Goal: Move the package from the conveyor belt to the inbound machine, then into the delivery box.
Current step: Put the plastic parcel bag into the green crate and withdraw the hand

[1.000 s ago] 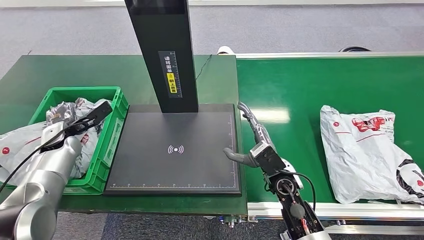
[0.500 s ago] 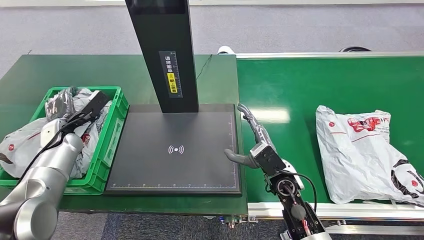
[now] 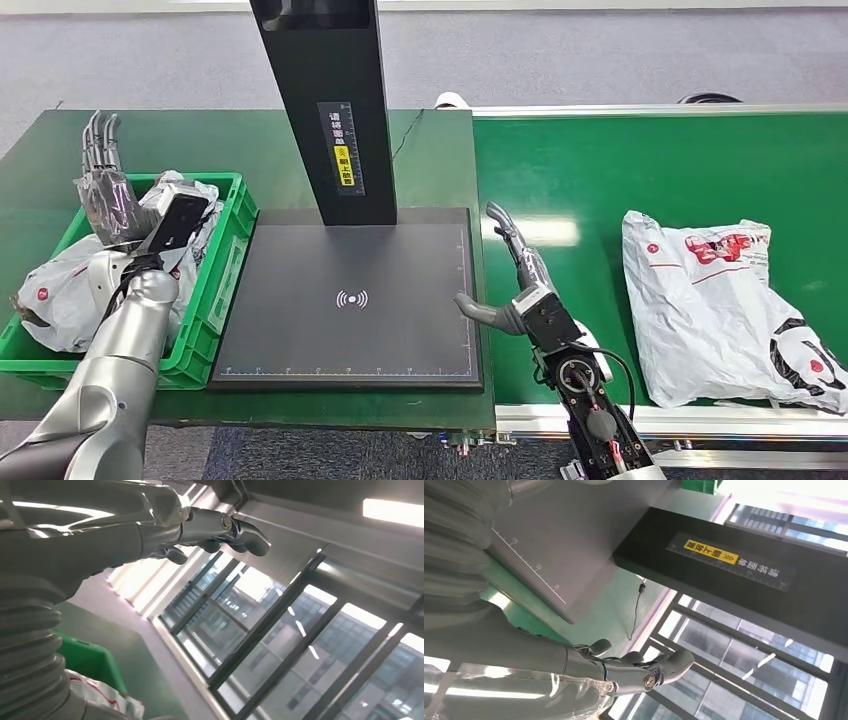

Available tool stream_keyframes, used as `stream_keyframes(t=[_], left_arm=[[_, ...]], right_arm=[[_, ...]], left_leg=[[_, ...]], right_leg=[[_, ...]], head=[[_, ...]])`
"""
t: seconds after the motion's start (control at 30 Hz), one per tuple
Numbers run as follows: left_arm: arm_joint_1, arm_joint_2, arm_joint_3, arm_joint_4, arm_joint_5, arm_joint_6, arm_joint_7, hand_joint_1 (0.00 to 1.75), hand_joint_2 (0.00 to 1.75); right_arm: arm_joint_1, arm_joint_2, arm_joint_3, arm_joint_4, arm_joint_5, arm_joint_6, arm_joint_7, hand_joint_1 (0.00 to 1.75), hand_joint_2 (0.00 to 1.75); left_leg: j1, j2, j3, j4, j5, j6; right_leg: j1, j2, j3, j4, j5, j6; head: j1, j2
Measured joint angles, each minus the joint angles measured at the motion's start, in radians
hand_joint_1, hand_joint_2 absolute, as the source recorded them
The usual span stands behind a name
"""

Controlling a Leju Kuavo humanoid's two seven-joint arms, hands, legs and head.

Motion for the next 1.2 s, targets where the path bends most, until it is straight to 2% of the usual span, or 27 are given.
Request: stream_keyframes(t=[0.1, 0.17, 0.3, 0.47, 0.6, 0.73, 0.87, 1.07, 1.2], left_arm=[[0.019, -0.014, -0.014, -0.044, 0.086, -0.013, -0.011, 0.0, 1.75], [0.039, -0.022, -0.037, -0.085, 0.218, -0.067, -0.028, 0.0, 1.75], [0.108, -0.04, -0.093, -0.211, 0.513, -0.294, -0.053, 0.0, 1.75], [0.176, -0.052, -0.149, -0.327, 0.648, -0.425, -0.049, 0.0, 1.75], [0.255, -0.067, -0.192, -0.432, 0.856, -0.654, -0.069, 0.0, 1.75], [0.338, -0.09, -0.254, -0.501, 1.025, -0.859, -0.004, 0.0, 1.75], [0.394, -0.111, -0.312, -0.499, 1.052, -0.928, 0.015, 0.0, 1.75], [0.421, -0.124, -0.35, -0.477, 1.054, -0.95, 0.011, 0.0, 1.75], [0.429, -0.127, -0.363, -0.461, 1.049, -0.984, 0.022, 0.0, 1.75]], right_arm=[[0.0, -0.003, 0.0, 0.002, -0.005, -0.003, -0.003, 0.0, 1.75], [-0.001, -0.005, 0.0, 0.006, -0.012, -0.006, -0.008, 0.0, 1.75], [-0.013, -0.006, 0.0, 0.017, -0.035, -0.011, -0.021, 0.0, 1.75], [-0.024, -0.007, 0.0, 0.028, -0.051, -0.012, -0.028, 0.0, 1.75], [-0.025, -0.006, 0.0, 0.03, -0.092, -0.003, -0.033, 0.0, 1.75], [-0.016, 0.001, 0.0, 0.03, -0.153, 0.037, -0.006, 0.0, 1.75], [0.001, 0.014, 0.0, 0.041, -0.231, 0.091, 0.048, 0.0, 1.75], [0.007, 0.025, 0.0, 0.065, -0.261, 0.11, 0.072, 0.0, 1.75], [0.007, 0.033, -0.005, 0.09, -0.36, 0.217, 0.125, 0.0, 1.75]], left_leg=[[0.0, 0.0, 0.0, 0.0, 0.0, 0.0], [0.0, 0.0, 0.0, 0.0, 0.0, 0.0], [0.0, 0.0, 0.0, 0.0, 0.0, 0.0], [0.0, 0.0, -0.001, 0.0, 0.0, 0.0], [0.0, 0.0, -0.001, 0.0, 0.0, 0.0], [0.0, 0.0, -0.001, 0.0, -0.001, 0.0], [0.0, 0.0, -0.001, 0.0, -0.002, 0.001], [0.0, 0.0, -0.001, 0.0, -0.002, 0.001], [0.0, 0.0, -0.001, 0.0, -0.002, 0.001]], right_leg=[[0.0, 0.0, 0.0, 0.0, 0.0, 0.0], [0.0, 0.0, 0.0, 0.0, 0.0, 0.0], [0.0, 0.0, 0.0, 0.0, 0.0, 0.0], [0.0, 0.0, 0.0, 0.0, 0.0, 0.0], [0.0, 0.0, 0.0, 0.0, 0.0, 0.0], [0.0, 0.0, 0.0, 0.0, 0.0, 0.0], [0.0, 0.0, 0.0, -0.001, -0.001, 0.0], [0.0, 0.0, -0.001, -0.001, 0.0, 0.0], [0.0, 0.0, -0.001, -0.001, -0.001, 0.0]], head=[[0.0, 0.0], [0.0, 0.0], [0.0, 0.0], [0.0, 0.0], [0.0, 0.0], [0.0, 0.0], [0.0, 0.0], [0.0, 0.0], [0.0, 0.0]])
